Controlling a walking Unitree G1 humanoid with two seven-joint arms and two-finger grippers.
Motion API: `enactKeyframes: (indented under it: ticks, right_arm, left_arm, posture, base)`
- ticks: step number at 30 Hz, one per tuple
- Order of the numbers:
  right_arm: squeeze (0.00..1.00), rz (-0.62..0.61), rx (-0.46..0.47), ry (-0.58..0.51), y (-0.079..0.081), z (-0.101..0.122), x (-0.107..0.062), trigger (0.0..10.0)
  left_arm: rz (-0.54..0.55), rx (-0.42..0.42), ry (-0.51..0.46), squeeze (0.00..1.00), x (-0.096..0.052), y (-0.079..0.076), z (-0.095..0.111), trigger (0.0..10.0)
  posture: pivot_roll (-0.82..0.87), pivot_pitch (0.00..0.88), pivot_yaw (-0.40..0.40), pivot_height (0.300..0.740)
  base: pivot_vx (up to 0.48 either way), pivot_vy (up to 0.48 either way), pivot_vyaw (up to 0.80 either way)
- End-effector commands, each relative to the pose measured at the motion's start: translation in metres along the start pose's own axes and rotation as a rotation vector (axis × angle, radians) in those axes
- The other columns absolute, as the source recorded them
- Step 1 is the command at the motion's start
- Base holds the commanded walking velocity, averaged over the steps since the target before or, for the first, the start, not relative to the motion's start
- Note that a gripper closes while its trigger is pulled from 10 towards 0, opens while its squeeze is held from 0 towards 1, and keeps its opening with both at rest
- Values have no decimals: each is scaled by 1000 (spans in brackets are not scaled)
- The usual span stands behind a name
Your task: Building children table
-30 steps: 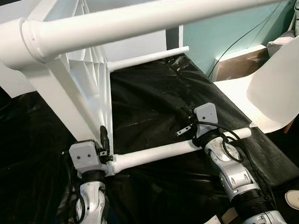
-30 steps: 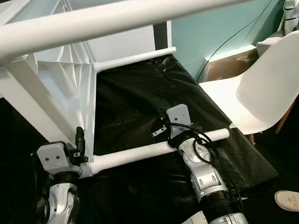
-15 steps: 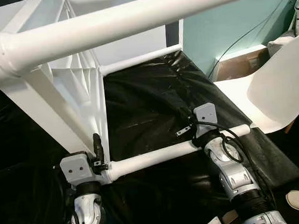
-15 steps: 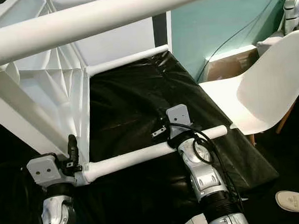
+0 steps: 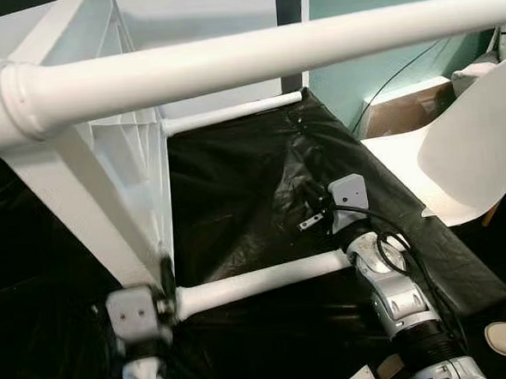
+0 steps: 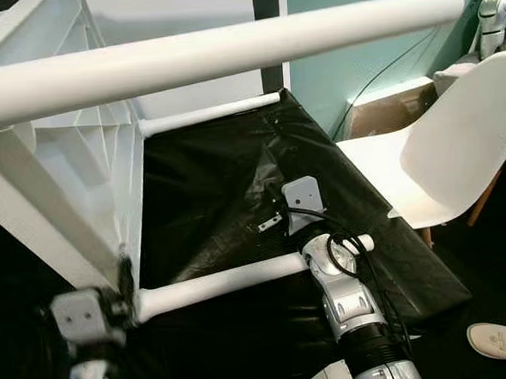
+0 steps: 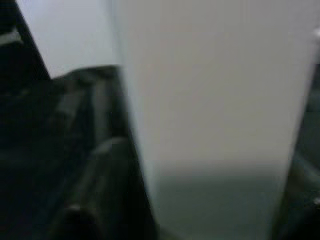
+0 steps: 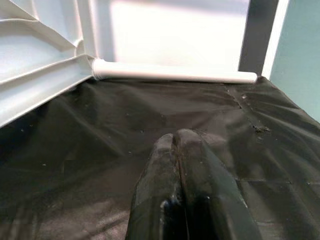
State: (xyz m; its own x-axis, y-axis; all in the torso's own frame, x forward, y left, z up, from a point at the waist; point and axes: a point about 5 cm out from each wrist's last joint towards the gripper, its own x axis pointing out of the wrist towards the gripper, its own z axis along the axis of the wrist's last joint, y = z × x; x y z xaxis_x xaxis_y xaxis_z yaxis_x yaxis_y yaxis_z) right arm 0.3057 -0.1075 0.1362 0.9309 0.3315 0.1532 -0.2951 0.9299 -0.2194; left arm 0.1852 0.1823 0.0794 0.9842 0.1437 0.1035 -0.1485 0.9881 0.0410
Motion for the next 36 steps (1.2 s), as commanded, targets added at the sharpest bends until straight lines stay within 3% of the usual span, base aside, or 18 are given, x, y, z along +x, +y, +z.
enactKeyframes:
  ticks: [1,4,5,12,19,23,32,36]
  right_arm:
    - [0,18,12,0,5,1,2,10000]
    - [0,18,6,-2,5,1,2,10000]
    - [0,19,-2,-2,5,1,1,10000]
    - [0,6,-170,-7,6,-1,-11,10000]
    - [0,-10,-196,15,2,-7,-17,10000]
    - [0,-3,-202,16,1,-8,-18,10000]
    - [0,-5,-89,2,2,-4,-20,10000]
    - [0,-37,-63,-6,-4,-3,-20,10000]
  left_arm:
    - [30,-13,72,1000,-5,4,-12,10000]
    - [8,-31,62,1000,-4,1,-9,10000]
    - [-9,-25,55,0,-4,0,-8,10000]
    - [-95,46,-36,0,-17,-4,9,10000]
    - [-138,27,-91,0,-27,-4,25,10000]
    - [-154,21,-107,0,-29,0,34,10000]
    - [-82,23,-52,0,-42,13,23,10000]
    - [-75,36,-31,0,-48,19,16,10000]
  posture:
    - [-27,0,71,740]
    - [-26,0,71,740]
    - [-25,0,72,740]
    - [-9,0,80,740]
    - [11,0,74,740]
    - [24,0,69,740]
    - [37,0,61,740]
    - [40,0,58,740]
  base:
    - [0,0,0]
    - [0,0,0]
    - [0,0,0]
    - [0,0,0]
    - [0,0,0]
    - [0,0,0]
    - [0,0,0]
    - [0,0,0]
